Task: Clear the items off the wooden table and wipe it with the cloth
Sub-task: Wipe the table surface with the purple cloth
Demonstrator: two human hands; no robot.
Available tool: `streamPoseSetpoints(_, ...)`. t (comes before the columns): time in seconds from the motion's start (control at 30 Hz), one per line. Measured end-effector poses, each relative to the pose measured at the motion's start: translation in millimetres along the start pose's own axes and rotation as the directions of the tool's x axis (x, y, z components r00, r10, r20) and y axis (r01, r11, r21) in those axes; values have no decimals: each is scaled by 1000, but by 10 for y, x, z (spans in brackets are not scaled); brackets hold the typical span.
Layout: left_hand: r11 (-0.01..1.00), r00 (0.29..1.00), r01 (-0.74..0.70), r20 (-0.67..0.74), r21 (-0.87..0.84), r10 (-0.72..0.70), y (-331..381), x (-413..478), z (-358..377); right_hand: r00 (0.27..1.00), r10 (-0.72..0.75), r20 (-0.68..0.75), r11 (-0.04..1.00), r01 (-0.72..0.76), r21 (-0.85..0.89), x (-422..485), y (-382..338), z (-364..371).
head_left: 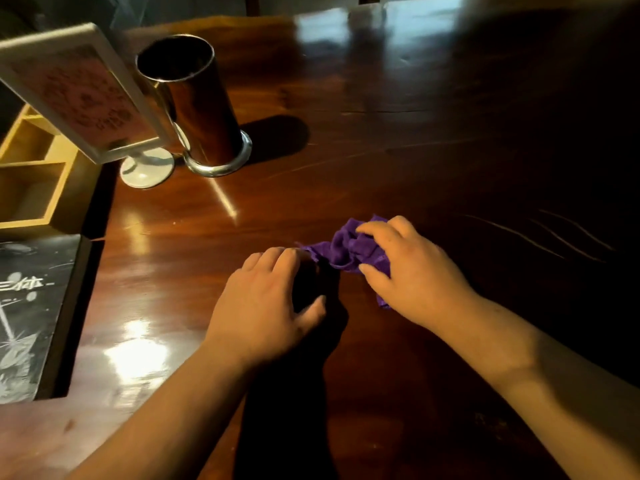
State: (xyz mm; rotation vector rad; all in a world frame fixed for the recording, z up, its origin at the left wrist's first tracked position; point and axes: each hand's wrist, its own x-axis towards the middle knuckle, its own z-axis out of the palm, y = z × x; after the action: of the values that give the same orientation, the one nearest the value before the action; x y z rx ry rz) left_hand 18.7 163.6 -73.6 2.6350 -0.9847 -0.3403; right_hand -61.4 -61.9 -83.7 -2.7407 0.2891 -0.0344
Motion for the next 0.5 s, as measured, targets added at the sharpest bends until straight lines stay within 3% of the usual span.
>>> streamPoseSetpoints(0.1, 1000, 1000, -7, 15, -25, 8, -37, -64, -91, 992, 97, -75, 988, -105, -116, -80, 46, -71)
streamPoseSetpoints(0.2, 999, 1000, -17, -16, -49, 16, -62, -145, -216, 982, 172, -83, 984, -176, -36, -102, -34, -112)
streamPoseSetpoints(0.5, 994, 986, 41, -158, -101, -57, -526, -840, -950, 989, -88, 121, 996, 84, 44, -635, -1497, -159)
